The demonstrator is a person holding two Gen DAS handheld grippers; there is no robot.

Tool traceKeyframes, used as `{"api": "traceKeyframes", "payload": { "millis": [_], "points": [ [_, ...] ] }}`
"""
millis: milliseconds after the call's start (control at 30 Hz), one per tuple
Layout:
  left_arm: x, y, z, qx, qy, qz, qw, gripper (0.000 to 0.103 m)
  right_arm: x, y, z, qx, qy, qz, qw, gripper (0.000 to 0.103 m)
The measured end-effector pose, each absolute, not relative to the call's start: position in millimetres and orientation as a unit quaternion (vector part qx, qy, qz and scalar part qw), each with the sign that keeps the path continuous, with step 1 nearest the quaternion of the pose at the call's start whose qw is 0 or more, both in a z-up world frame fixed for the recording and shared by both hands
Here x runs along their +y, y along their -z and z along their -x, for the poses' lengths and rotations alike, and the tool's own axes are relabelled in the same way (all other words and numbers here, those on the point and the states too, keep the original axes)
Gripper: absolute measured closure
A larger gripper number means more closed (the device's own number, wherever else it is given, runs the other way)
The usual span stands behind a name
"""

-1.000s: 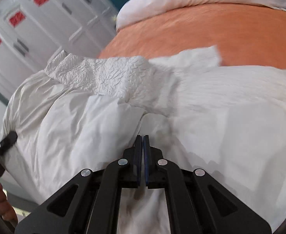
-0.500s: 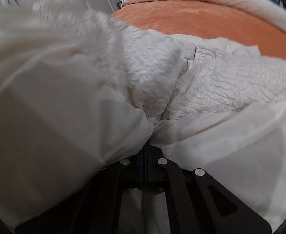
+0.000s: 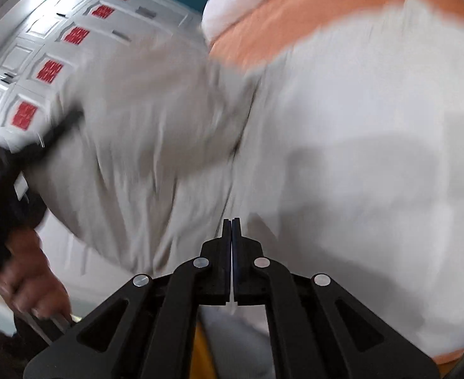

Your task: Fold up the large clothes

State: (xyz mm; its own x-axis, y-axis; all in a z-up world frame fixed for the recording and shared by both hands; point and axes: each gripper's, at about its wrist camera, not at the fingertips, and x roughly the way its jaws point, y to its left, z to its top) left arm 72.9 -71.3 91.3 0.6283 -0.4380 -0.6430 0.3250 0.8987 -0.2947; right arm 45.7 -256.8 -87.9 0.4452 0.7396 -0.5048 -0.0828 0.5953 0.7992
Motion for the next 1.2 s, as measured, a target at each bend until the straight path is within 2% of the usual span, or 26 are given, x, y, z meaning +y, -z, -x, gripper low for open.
{"api": "traceKeyframes", "payload": {
  "millis": [100, 233, 333, 467, 567, 700, 833, 867, 900, 933, 967, 1133, 1200],
  "points": [
    [-99, -92, -67, 0.379, 0.233, 0.044, 0.894, 0.101, -213, 132, -52, 0.492, -0.293, -0.369, 0.732, 0.103],
    [-141, -72, -66, 0.405, 0.260, -0.001, 0.877, 0.101, -206, 145, -52, 0.483, -0.282, -0.372, 0.741, 0.103],
    [-178, -56, -66, 0.412, 0.286, -0.032, 0.865, 0.101, -245, 134, -31, 0.478, -0.260, -0.396, 0.740, 0.103],
    [-222, -29, -64, 0.426, 0.308, -0.066, 0.848, 0.101, -340, 101, 24, 0.424, -0.172, -0.403, 0.793, 0.102],
    [-250, -3, -54, 0.432, 0.319, -0.092, 0.838, 0.101, -395, 83, 58, 0.403, -0.092, -0.365, 0.834, 0.102],
    [-283, 34, -24, 0.423, 0.336, -0.150, 0.828, 0.101, -435, 78, 75, 0.389, -0.044, -0.348, 0.852, 0.102],
    [-297, 56, 7, 0.400, 0.351, -0.199, 0.823, 0.101, -451, 67, 54, 0.374, -0.024, -0.330, 0.867, 0.101],
    [-297, 59, 11, 0.396, 0.353, -0.204, 0.823, 0.101, -449, 55, 48, 0.365, -0.023, -0.323, 0.873, 0.093],
    [-298, 62, 14, 0.394, 0.354, -0.206, 0.823, 0.101, -453, 42, 61, 0.356, -0.023, -0.317, 0.879, 0.073],
    [-297, 64, 16, 0.389, 0.354, -0.207, 0.825, 0.101, -450, 34, 37, 0.343, -0.021, -0.311, 0.886, 0.062],
    [-296, 64, 16, 0.385, 0.355, -0.208, 0.826, 0.101, -454, 25, 26, 0.338, -0.020, -0.306, 0.890, 0.046],
    [-293, 63, 16, 0.378, 0.358, -0.196, 0.831, 0.098, -435, -3, -40, 0.366, -0.062, -0.253, 0.894, 0.041],
    [-286, 56, 18, 0.377, 0.367, -0.180, 0.831, 0.093, -434, 5, -65, 0.393, -0.085, -0.243, 0.883, 0.040]
  ]
}}
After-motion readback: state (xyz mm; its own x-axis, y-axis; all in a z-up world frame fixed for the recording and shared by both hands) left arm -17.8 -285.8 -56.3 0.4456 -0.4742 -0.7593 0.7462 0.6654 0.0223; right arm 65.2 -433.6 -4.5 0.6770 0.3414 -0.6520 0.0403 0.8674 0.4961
